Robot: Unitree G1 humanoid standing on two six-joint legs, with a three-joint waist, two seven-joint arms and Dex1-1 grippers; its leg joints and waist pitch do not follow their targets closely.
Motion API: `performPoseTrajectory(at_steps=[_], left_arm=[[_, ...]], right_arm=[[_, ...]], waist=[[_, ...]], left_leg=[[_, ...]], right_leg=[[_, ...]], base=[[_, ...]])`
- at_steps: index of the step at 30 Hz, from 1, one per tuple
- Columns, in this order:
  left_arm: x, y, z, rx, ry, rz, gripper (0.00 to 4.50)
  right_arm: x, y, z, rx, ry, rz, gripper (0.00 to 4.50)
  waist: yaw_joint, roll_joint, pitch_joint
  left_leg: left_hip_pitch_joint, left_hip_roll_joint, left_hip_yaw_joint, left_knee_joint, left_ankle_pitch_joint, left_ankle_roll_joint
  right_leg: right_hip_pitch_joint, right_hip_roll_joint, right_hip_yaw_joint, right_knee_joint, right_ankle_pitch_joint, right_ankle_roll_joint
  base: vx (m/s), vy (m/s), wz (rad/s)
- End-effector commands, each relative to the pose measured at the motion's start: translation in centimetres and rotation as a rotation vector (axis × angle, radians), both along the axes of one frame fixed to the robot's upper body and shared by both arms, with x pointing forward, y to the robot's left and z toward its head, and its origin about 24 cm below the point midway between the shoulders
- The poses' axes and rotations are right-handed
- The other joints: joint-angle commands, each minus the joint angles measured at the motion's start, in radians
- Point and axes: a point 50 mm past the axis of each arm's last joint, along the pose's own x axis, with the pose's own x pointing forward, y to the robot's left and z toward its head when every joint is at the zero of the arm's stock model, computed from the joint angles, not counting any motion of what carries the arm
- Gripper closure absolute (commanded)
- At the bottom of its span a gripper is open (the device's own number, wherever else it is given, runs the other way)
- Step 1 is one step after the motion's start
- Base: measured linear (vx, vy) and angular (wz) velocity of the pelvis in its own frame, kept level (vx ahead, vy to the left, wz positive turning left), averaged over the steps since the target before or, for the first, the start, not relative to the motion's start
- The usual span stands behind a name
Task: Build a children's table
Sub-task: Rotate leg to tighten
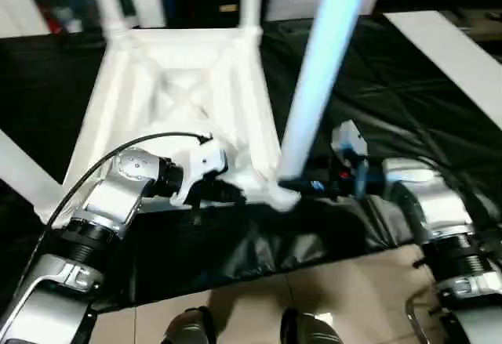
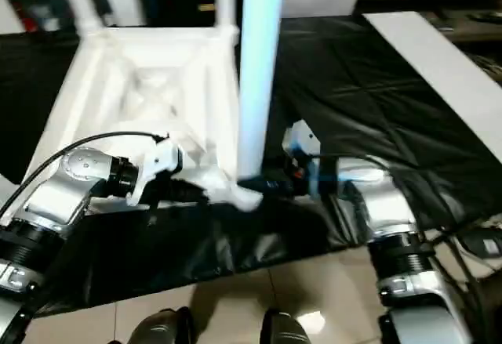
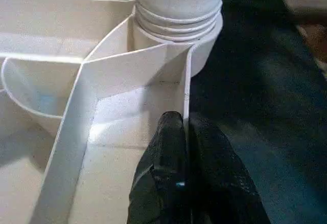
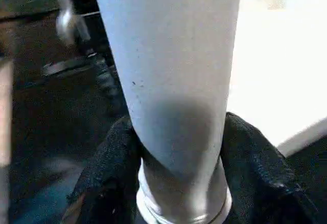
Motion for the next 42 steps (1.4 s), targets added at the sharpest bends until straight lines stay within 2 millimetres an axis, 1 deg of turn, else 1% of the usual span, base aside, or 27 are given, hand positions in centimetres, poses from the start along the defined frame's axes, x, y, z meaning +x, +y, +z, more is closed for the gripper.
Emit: performPoseTrajectory(at_steps=[1, 2, 4, 6, 8, 10, 11, 12, 13, 14, 15, 16, 17, 19, 20, 21, 23, 25, 26, 28, 29, 30, 33, 38, 39, 40, 42], left_arm=[[0.4, -2.5, 1.4, -0.096, -0.067, 0.092, 4.5], [0.5, -3.0, 1.5, -0.107, -0.07, 0.129, 4.5], [0.8, -3.9, 1.6, -0.128, -0.078, 0.183, 4.5], [1.1, -5.2, 1.8, -0.152, -0.083, 0.25, 4.5], [1.2, -5.7, 1.8, -0.16, -0.081, 0.27, 4.5], [1.5, -6.8, 1.9, -0.17, -0.091, 0.326, 4.5], [1.6, -7.4, 2.0, -0.174, -0.096, 0.361, 4.5], [1.7, -8.1, 2.3, -0.185, -0.107, 0.405, 4.5], [1.7, -8.3, 2.3, -0.187, -0.11, 0.418, 4.5], [1.6, -8.6, 2.4, -0.187, -0.112, 0.419, 4.5], [1.6, -8.6, 2.4, -0.187, -0.112, 0.419, 4.5], [1.5, -8.9, 2.6, -0.196, -0.115, 0.413, 4.5], [1.4, -8.9, 2.6, -0.196, -0.119, 0.403, 4.5], [1.3, -8.4, 2.5, -0.182, -0.13, 0.39, 4.5], [1.2, -8.0, 2.5, -0.174, -0.133, 0.385, 4.5], [1.2, -7.6, 2.3, -0.164, -0.134, 0.384, 4.5], [1.2, -7.5, 2.3, -0.159, -0.135, 0.382, 4.5], [1.1, -6.1, 2.0, -0.129, -0.138, 0.366, 4.5], [1.1, -5.8, 1.9, -0.122, -0.14, 0.355, 4.5], [1.0, -5.0, 1.6, -0.102, -0.139, 0.325, 4.5], [1.0, -4.9, 1.6, -0.101, -0.139, 0.324, 4.5], [0.8, -4.4, 1.4, -0.091, -0.134, 0.282, 4.5], [0.6, -3.6, 1.2, -0.077, -0.129, 0.216, 4.5], [0.0, -2.7, 1.1, -0.089, -0.115, 0.07, 4.5], [-0.3, -2.3, 0.8, -0.057, -0.107, 0.011, 4.5], [-0.3, -2.2, 0.8, -0.054, -0.107, 0.003, 4.5], [-0.7, -1.6, 0.6, -0.019, -0.095, -0.08, 4.5]], right_arm=[[-0.4, 3.1, -0.7, 0.041, 0.036, -0.064, 2.59], [-0.6, 3.7, -0.9, 0.058, 0.047, -0.101, 2.59], [-0.8, 5.1, -1.2, 0.069, 0.061, -0.156, 2.59], [-0.8, 6.8, -1.5, 0.08, 0.078, -0.24, 2.59], [-0.7, 7.4, -1.6, 0.085, 0.087, -0.282, 2.59], [0.2, 8.6, -1.8, 0.066, 0.082, -0.408, 2.59], [0.6, 9.2, -1.8, 0.049, 0.08, -0.488, 2.59], [1.4, 9.7, -1.8, 0.056, 0.111, -0.595, 2.59], [1.6, 9.9, -1.7, 0.084, 0.131, -0.63, 2.59], [1.8, 10.1, -1.4, 0.119, 0.139, -0.648, 2.24], [1.8, 10.1, -1.4, 0.119, 0.139, -0.648, 2.24], [2.0, 10.4, -0.6, 0.171, 0.119, -0.629, 1.89], [2.0, 10.5, -0.2, 0.183, 0.099, -0.616, 1.83], [1.9, 9.9, -0.2, 0.161, 0.066, -0.594, 1.75], [1.8, 9.6, -0.3, 0.148, 0.043, -0.586, 1.47], [1.8, 9.0, -0.4, 0.13, 0.017, -0.584, 1.47], [1.8, 8.7, -0.5, 0.124, 0.01, -0.582, 1.35], [1.8, 6.2, -0.7, 0.093, -0.04, -0.542, 1.06], [1.8, 5.4, -0.7, 0.083, -0.056, -0.53, 0.99], [1.7, 3.7, -0.5, 0.055, -0.09, -0.477, 0.9], [1.7, 3.7, -0.5, 0.054, -0.091, -0.475, 0.77], [1.6, 2.4, -0.2, 0.025, -0.116, -0.422, 0.63], [1.7, 0.7, 0.4, -0.02, -0.157, -0.351, 0.52], [1.7, -1.0, 1.1, -0.065, -0.174, -0.223, 0.52], [1.4, -1.2, 1.2, -0.07, -0.163, -0.133, 0.52], [1.3, -1.3, 1.3, -0.069, -0.159, -0.121, 0.52], [0.9, -1.5, 1.3, -0.081, -0.123, 0.007, 0.52]], waist=[[-0.007, -0.008, -0.074], [-0.015, -0.011, -0.072], [-0.025, -0.013, -0.071], [-0.037, -0.014, -0.068], [-0.045, -0.013, -0.068], [-0.047, -0.006, -0.066], [-0.057, -0.009, -0.064], [-0.066, -0.007, -0.065], [-0.071, -0.01, -0.066], [-0.072, -0.006, -0.067], [-0.072, -0.005, -0.067], [-0.069, -0.005, -0.072], [-0.066, -0.007, -0.074], [-0.062, -0.008, -0.076], [-0.059, -0.007, -0.077], [-0.055, -0.007, -0.079], [-0.052, -0.008, -0.081], [-0.048, -0.008, -0.082], [-0.046, -0.005, -0.081], [-0.043, -0.006, -0.083], [-0.042, -0.005, -0.085], [-0.039, -0.006, -0.086], [-0.036, -0.004, -0.091], [-0.032, -0.007, -0.091], [-0.03, -0.007, -0.089], [-0.028, -0.007, -0.089], [-0.022, -0.008, -0.089]], left_leg=[[0.044, 0.065, -0.045, -0.084, -0.356, -0.01], [0.038, 0.064, -0.05, -0.087, -0.366, -0.018], [0.037, 0.061, -0.054, -0.088, -0.384, -0.023], [0.04, 0.057, -0.055, -0.086, -0.402, -0.024], [0.042, 0.055, -0.056, -0.084, -0.412, -0.021], [0.045, 0.054, -0.057, -0.084, -0.426, -0.021], [0.04, 0.053, -0.059, -0.086, -0.436, -0.031], [0.039, 0.051, -0.063, -0.087, -0.453, -0.04], [0.04, 0.051, -0.064, -0.087, -0.461, -0.042], [0.045, 0.052, -0.064, -0.087, -0.469, -0.038], [0.045, 0.052, -0.062, -0.088, -0.467, -0.033], [0.045, 0.053, -0.06, -0.091, -0.448, -0.024], [0.041, 0.053, -0.055, -0.092, -0.413, -0.009], [0.034, 0.054, -0.05, -0.094, -0.365, 0.012], [0.034, 0.054, -0.048, -0.093, -0.349, 0.019], [0.031, 0.055, -0.044, -0.091, -0.305, 0.038], [0.031, 0.055, -0.04, -0.087, -0.274, 0.054], [0.03, 0.055, -0.04, -0.086, -0.262, 0.064], [0.031, 0.056, -0.039, -0.086, -0.261, 0.065], [0.028, 0.056, -0.038, -0.083, -0.235, 0.077], [0.028, 0.057, -0.037, -0.081, -0.219, 0.083], [0.03, 0.057, -0.037, -0.079, -0.21, 0.09], [0.031, 0.058, -0.035, -0.075, -0.186, 0.102], [0.033, 0.058, -0.035, -0.073, -0.211, 0.099], [0.036, 0.06, -0.035, -0.074, -0.238, 0.089], [0.037, 0.061, -0.035, -0.074, -0.247, 0.085], [0.04, 0.064, -0.035, -0.074, -0.261, 0.078]], right_leg=[[0.03, -0.06, 0.039, -0.078, -0.525, -0.174], [0.032, -0.058, 0.036, -0.079, -0.543, -0.165], [0.031, -0.06, 0.033, -0.086, -0.59, -0.138], [0.023, -0.059, 0.032, -0.095, -0.623, -0.12], [0.019, -0.06, 0.031, -0.099, -0.65, -0.105], [0.015, -0.058, 0.03, -0.104, -0.666, -0.093], [0.014, -0.055, 0.027, -0.102, -0.666, -0.093], [0.016, -0.055, 0.024, -0.102, -0.673, -0.091], [0.016, -0.055, 0.022, -0.104, -0.673, -0.087], [0.016, -0.054, 0.021, -0.107, -0.655, -0.08], [0.016, -0.053, 0.021, -0.108, -0.636, -0.079], [0.02, -0.052, 0.023, -0.105, -0.579, -0.085], [0.022, -0.05, 0.029, -0.101, -0.51, -0.097], [0.029, -0.05, 0.033, -0.091, -0.429, -0.123], [0.03, -0.05, 0.034, -0.088, -0.405, -0.132], [0.035, -0.051, 0.035, -0.081, -0.346, -0.157], [0.038, -0.051, 0.037, -0.078, -0.313, -0.176], [0.043, -0.051, 0.034, -0.077, -0.317, -0.183], [0.042, -0.052, 0.035, -0.076, -0.315, -0.185], [0.047, -0.052, 0.035, -0.073, -0.285, -0.198], [0.049, -0.052, 0.035, -0.069, -0.259, -0.21], [0.051, -0.052, 0.033, -0.069, -0.249, -0.219], [0.053, -0.049, 0.032, -0.062, -0.222, -0.242], [0.053, -0.051, 0.031, -0.065, -0.274, -0.247], [0.048, -0.051, 0.032, -0.069, -0.315, -0.239], [0.048, -0.052, 0.032, -0.068, -0.326, -0.236], [0.046, -0.051, 0.033, -0.069, -0.344, -0.231]], base=[[0.0, 0.0, 0.0], [0.0, 0.0, 0.0], [0.0, 0.0, 0.0], [0.0, 0.0, 0.0], [0.0, 0.0, 0.0], [0.0, 0.0, 0.0], [0.0, 0.0, 0.0], [0.0, 0.0, 0.0], [0.0, 0.0, 0.0], [0.0, 0.0, 0.0], [0.0, 0.0, 0.0], [0.0, 0.0, 0.0], [0.0, 0.0, 0.0], [0.0, 0.0, 0.0], [0.0, 0.0, 0.0], [0.0, 0.0, 0.0], [0.0, 0.0, 0.0], [0.0, 0.0, 0.0], [0.0, 0.0, 0.0], [0.0, 0.0, 0.0], [0.0, 0.0, 0.0], [0.0, 0.0, 0.0], [0.0, 0.0, 0.0], [0.0, 0.0, 0.0], [0.0, 0.0, 0.0], [0.0, 0.0, 0.0], [0.0, 0.0, 0.0]])
